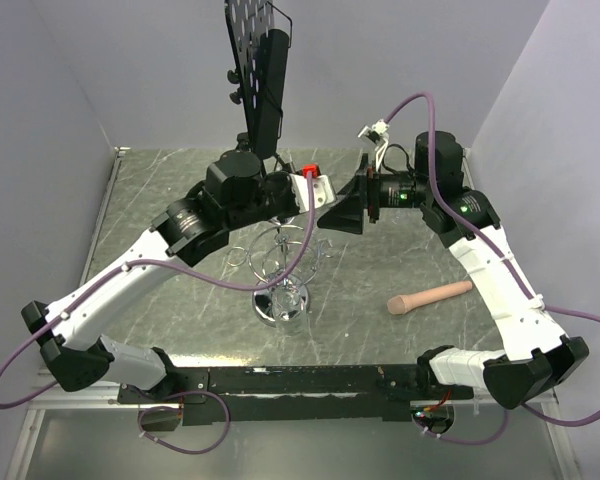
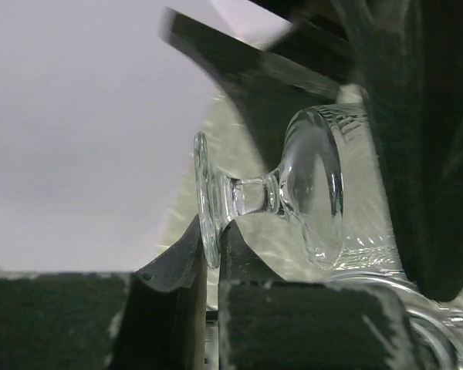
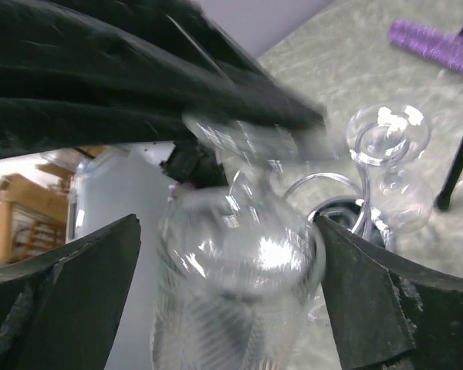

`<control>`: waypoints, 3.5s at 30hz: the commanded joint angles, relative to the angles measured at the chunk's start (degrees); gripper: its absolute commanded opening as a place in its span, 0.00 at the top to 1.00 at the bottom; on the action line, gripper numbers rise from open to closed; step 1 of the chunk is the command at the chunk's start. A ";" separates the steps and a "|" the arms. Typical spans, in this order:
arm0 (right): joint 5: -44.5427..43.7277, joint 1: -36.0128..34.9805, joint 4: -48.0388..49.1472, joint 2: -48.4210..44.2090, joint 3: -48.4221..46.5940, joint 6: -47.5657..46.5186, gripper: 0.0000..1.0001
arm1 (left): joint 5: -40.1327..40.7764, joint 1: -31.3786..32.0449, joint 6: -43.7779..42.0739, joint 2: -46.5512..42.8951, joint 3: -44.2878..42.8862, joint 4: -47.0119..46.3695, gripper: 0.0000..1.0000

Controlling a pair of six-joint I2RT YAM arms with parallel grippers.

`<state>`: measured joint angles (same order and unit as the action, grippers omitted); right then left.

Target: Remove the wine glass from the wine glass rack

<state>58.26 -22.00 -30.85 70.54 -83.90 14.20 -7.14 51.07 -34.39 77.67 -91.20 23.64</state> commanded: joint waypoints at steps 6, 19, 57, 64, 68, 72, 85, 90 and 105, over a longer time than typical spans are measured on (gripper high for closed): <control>0.10 -0.50 5.63 -1.11 -2.15 -0.75 0.00 | -4.99 -2.55 8.81 0.99 -1.79 -0.35 0.99; -2.62 6.70 1.93 -2.34 -6.72 -5.23 0.00 | -10.53 -9.67 17.68 2.40 -3.72 2.64 0.99; -43.41 -13.42 26.81 -14.38 15.78 -45.05 0.64 | -30.83 -17.85 38.79 5.57 -4.87 1.50 0.99; -46.48 -13.51 27.77 -13.24 15.08 -43.03 1.00 | -28.03 -17.85 39.32 4.34 -2.58 0.27 0.52; -48.15 -13.42 26.37 -13.06 13.94 -42.85 1.00 | -25.21 -17.85 37.56 2.84 -0.65 0.27 0.19; -50.08 -12.19 24.18 -13.41 12.97 -43.46 1.00 | -24.94 -17.93 35.54 0.65 1.81 0.88 0.00; -46.66 2.91 8.81 -11.04 6.29 -37.05 1.00 | -29.51 -17.76 24.65 -3.75 7.17 1.76 0.00; -46.30 9.51 2.56 -10.34 5.15 -36.08 1.00 | -31.62 -17.67 19.55 -5.24 8.23 2.99 0.00; -51.67 30.87 -12.65 -5.42 8.22 -30.11 1.00 | -28.29 -17.49 8.21 -8.15 12.18 6.95 0.00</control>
<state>7.81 5.41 -41.76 63.29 -74.96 -18.52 -36.05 33.56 -22.24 71.44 -79.57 29.89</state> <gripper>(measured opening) 0.204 0.995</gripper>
